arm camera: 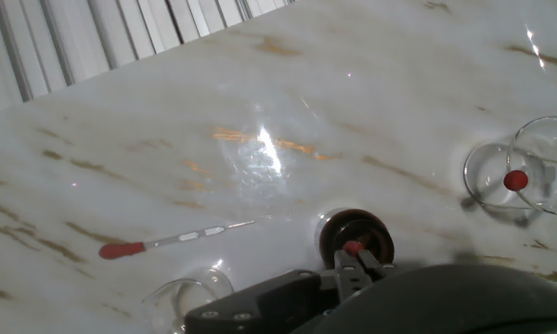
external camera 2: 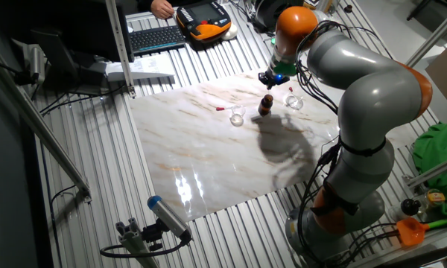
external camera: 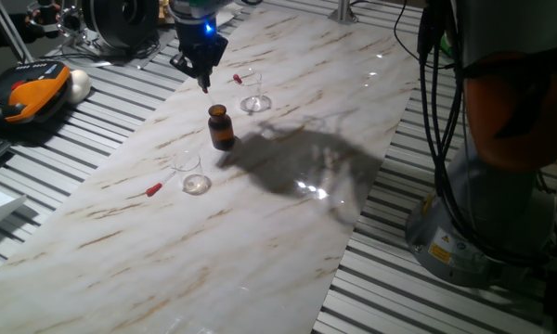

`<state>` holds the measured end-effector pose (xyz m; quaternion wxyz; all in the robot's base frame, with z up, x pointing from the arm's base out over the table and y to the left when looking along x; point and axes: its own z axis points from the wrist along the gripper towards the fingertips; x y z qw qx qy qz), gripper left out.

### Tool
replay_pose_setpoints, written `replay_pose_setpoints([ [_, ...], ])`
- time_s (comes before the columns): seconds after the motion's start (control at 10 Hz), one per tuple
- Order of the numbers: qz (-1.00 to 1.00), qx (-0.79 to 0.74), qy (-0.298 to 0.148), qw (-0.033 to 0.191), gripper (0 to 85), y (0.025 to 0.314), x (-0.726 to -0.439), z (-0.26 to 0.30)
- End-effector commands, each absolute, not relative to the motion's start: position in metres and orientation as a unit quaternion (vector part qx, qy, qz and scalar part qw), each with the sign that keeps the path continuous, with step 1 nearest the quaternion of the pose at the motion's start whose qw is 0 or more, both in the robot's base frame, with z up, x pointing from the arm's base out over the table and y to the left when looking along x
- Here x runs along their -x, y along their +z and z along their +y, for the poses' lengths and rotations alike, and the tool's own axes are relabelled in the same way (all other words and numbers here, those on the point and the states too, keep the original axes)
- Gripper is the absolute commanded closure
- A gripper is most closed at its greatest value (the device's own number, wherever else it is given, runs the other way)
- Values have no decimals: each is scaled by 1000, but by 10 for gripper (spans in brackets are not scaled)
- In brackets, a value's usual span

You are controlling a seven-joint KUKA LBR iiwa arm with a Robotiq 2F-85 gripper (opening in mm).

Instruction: Transfer liquid using a dropper

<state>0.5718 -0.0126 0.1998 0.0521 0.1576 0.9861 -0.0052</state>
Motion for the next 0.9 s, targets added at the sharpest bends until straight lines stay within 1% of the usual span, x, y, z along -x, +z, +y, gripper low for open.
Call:
replay_pose_setpoints([
  [0.0,986,-155,-6,55,850,198,-571,-14],
  [0.2,986,-152,-4,66,850,189,-569,-16],
  [0.5,987,-146,-3,69,850,182,-567,-20],
  [0.8,987,-144,-4,70,850,180,-566,-22],
])
